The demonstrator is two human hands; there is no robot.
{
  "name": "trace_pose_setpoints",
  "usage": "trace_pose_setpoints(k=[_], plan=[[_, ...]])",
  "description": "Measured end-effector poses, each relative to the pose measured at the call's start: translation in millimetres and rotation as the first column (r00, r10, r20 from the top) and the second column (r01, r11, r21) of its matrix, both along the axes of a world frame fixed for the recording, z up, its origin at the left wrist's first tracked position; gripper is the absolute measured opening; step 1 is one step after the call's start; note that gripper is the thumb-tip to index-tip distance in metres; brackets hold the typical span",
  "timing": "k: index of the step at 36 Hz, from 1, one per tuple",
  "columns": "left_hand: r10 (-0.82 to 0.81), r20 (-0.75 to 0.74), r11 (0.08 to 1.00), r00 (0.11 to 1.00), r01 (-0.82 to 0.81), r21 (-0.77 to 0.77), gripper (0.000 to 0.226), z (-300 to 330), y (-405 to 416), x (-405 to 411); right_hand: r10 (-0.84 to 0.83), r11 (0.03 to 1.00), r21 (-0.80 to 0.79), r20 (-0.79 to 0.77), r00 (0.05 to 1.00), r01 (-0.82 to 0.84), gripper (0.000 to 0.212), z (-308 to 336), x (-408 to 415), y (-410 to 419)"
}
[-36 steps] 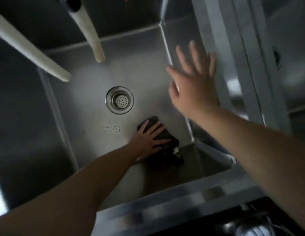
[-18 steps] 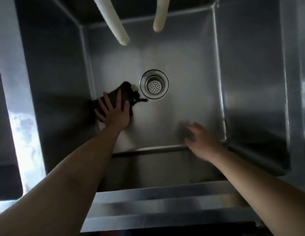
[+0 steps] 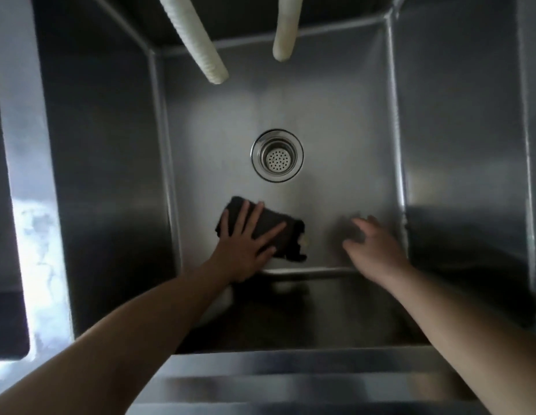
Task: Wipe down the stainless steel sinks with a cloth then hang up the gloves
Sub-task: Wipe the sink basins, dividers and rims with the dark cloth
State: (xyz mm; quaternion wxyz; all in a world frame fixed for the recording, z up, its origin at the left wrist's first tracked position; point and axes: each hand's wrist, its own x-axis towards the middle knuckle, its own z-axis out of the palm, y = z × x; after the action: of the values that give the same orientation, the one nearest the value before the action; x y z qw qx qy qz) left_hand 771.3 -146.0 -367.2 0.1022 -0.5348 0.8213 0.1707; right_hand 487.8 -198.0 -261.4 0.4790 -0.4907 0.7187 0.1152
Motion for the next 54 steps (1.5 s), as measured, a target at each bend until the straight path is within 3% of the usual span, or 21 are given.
trace_pose_setpoints(k=[5, 13, 17, 21, 26, 29, 32, 34, 44, 51, 54], plan=[[-0.243, -0.038, 0.969, 0.969, 0.241, -0.062, 0.054, 3.3, -28.5, -27.6, -0.051, 0.998, -0.046, 0.001, 0.999, 0.051, 0.062, -10.3, -15.2, -6.6], [-0.282, -0.064, 0.957, 0.957, 0.276, -0.093, 0.052, 1.0, -117.6, -87.0, 0.071, 0.99, -0.115, -0.107, 0.992, -0.083, 0.068, -35.3, -38.9, -31.7], [-0.179, -0.06, 0.976, 0.982, 0.17, -0.139, 0.051, -3.7, -178.5, -116.9, 0.152, 0.978, -0.114, -0.178, 0.972, -0.173, 0.073, -39.9, -33.0, -42.3], [-0.027, -0.046, 0.991, 0.999, 0.02, -0.133, 0.052, -6.6, -243.6, -127.2, 0.097, 0.988, -0.099, -0.203, 0.974, -0.119, 0.078, -39.6, -22.9, -40.3], [0.206, -0.049, 0.977, 0.977, -0.208, -0.045, 0.054, -7.9, -318.0, -86.8, 0.074, 0.994, -0.06, -0.179, 0.981, -0.086, 0.08, -40.8, -17.7, -40.1], [0.332, 0.004, 0.943, 0.943, -0.332, -0.03, 0.057, -7.7, -332.4, -45.2, 0.077, 0.983, -0.154, -0.158, 0.984, -0.102, 0.08, -41.4, -13.7, -43.0], [0.465, 0.002, 0.885, 0.885, -0.465, 0.019, 0.062, -8.9, -318.5, -14.1, 0.219, 0.926, -0.287, -0.118, 0.969, -0.245, 0.079, -44.3, -7.8, -48.0], [0.522, 0.046, 0.851, 0.851, -0.524, 0.031, 0.06, -10.4, -294.0, -4.2, 0.274, 0.908, -0.293, -0.124, 0.954, -0.299, 0.08, -47.7, -1.8, -53.5], [0.504, 0.104, 0.86, 0.858, -0.509, 0.029, 0.062, 0.8, -80.3, -16.3, 0.202, 0.962, -0.163, -0.119, 0.972, -0.22, 0.08, -48.7, 15.9, -60.1], [0.157, 0.083, 0.962, 0.984, -0.172, 0.212, 0.061, 16.2, -4.4, -22.6, 0.405, 0.887, -0.174, -0.154, 0.901, -0.428, 0.074, -44.2, 13.1, -42.5], [0.17, 0.046, 0.931, 0.984, -0.176, 0.319, 0.056, 26.3, -12.3, -19.7, 0.534, 0.793, -0.253, -0.148, 0.833, -0.553, 0.066, -42.7, 20.1, -28.2]])
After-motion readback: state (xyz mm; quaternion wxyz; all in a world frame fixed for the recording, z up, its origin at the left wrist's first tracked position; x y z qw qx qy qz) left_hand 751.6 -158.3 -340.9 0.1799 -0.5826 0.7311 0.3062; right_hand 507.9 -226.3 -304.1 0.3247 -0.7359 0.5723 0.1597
